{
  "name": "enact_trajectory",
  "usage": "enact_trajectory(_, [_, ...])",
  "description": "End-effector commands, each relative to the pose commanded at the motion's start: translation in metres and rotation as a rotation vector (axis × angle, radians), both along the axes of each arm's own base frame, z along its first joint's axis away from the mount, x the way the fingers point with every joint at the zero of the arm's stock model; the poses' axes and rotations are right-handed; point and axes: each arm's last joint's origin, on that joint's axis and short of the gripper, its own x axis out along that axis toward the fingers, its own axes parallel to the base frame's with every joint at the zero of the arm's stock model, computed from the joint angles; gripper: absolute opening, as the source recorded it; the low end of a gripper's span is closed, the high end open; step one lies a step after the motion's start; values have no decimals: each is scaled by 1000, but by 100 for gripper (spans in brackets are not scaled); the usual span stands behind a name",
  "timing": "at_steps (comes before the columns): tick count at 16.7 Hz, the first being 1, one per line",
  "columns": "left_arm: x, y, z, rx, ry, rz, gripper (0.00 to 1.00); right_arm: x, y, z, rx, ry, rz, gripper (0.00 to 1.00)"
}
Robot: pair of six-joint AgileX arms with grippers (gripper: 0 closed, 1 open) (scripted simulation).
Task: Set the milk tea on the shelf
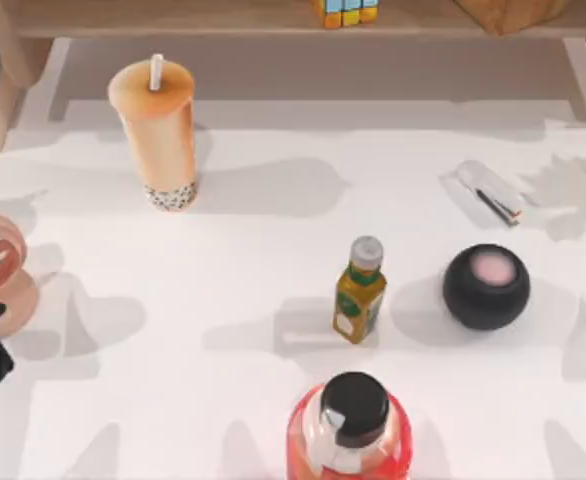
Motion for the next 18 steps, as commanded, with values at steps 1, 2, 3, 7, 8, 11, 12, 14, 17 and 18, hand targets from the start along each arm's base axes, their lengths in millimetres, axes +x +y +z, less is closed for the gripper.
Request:
enact_trajectory(1, [0,0,0,0,0,0,100,0,0,0,0,0,0,100])
enact_trajectory(2, [0,0,0,0,0,0,100,0,0,0,0,0,0,100])
enact_trajectory(3, [0,-1,2,0,-5,-2,100,0,0,0,0,0,0,100])
enact_trajectory(7, [8,-6,22,-10,-45,-11,100,0,0,0,0,0,0,100])
enact_trajectory(8, [12,-8,28,-14,-55,-11,100,0,0,0,0,0,0,100])
enact_trajectory(11, [34,-18,45,-31,-66,-10,100,0,0,0,0,0,0,100])
enact_trajectory(12, [44,-22,48,-35,-57,-11,100,0,0,0,0,0,0,100])
enact_trajectory(14, [70,-35,47,-36,-22,-13,100,0,0,0,0,0,0,100])
enact_trajectory(17, [112,-61,29,-23,47,-21,100,0,0,0,0,0,0,100])
enact_trajectory(18, [124,-71,19,-16,68,-24,100,0,0,0,0,0,0,100])
